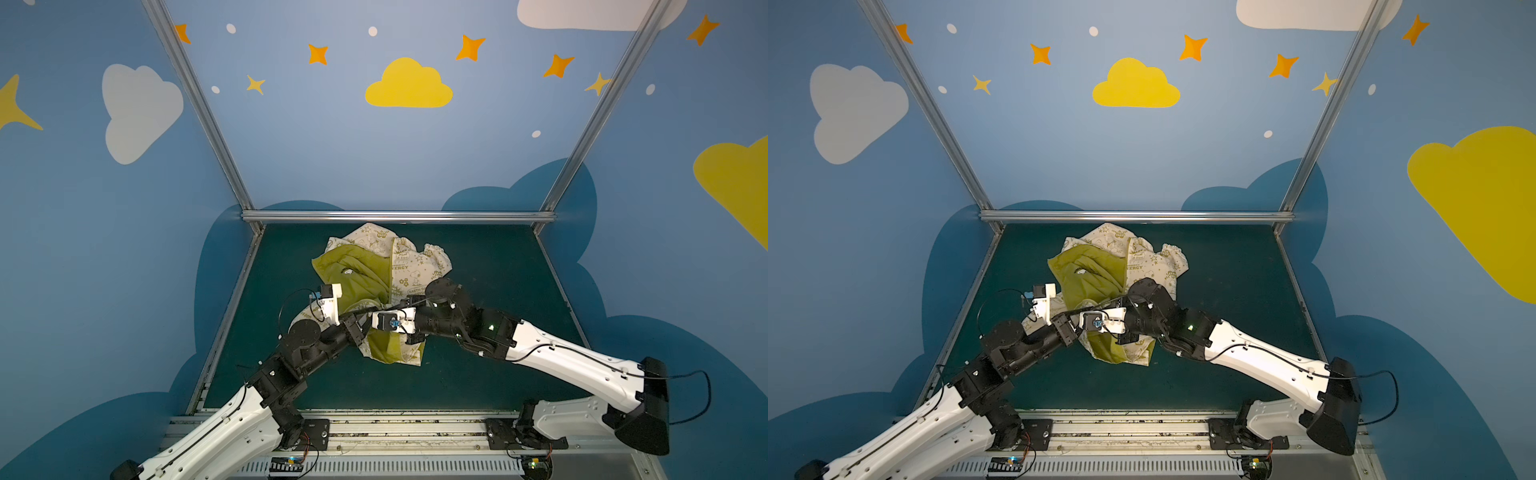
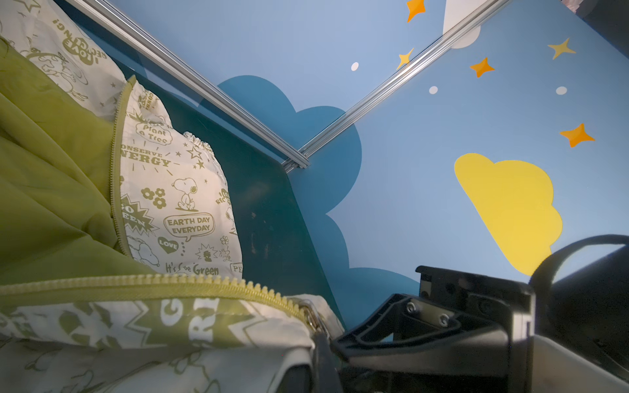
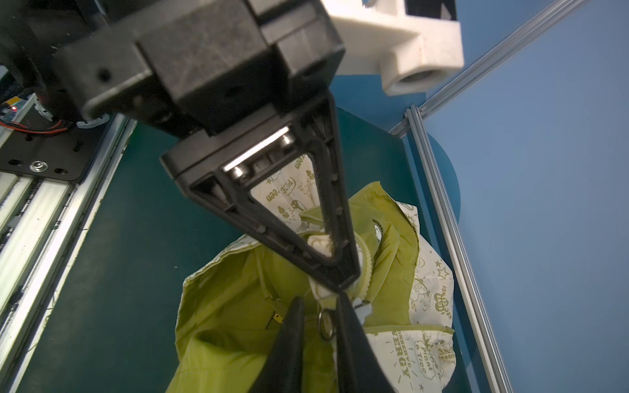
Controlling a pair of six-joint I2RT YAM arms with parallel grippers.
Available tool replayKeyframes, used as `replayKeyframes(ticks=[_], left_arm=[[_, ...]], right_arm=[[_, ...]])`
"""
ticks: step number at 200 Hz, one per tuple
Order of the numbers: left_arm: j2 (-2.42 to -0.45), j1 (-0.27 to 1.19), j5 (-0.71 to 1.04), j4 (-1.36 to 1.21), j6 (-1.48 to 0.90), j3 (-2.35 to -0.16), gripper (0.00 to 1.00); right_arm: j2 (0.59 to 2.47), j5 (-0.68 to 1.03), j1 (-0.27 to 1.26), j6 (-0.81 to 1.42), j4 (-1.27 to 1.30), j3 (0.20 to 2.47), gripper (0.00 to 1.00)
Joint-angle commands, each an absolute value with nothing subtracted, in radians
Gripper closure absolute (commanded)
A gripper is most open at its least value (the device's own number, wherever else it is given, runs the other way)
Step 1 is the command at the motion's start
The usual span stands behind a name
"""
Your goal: Zip up the jacket
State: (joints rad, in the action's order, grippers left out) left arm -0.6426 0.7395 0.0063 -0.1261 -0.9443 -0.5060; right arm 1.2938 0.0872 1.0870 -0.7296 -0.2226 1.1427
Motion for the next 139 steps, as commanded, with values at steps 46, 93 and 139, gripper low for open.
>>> replayKeyframes(ticks=[46,93,139], left_arm=[[-0.645,0.734,0.021,-0.183,-0.950,-0.494,0.97],[-0.653,0.735,0.023,-0.183,-0.950,-0.494,0.97],[-0.671,0.735,0.033,-0.197,-0.953,-0.493,0.97]], right_arm=[[1.295,0.049,1.079,-0.713,-0.207,1.187,0.85],[1.295,0.049,1.072,-0.705,-0.212,1.191,0.91],[1.287,0.061,1.069,-0.664,-0.205,1.178,0.94]])
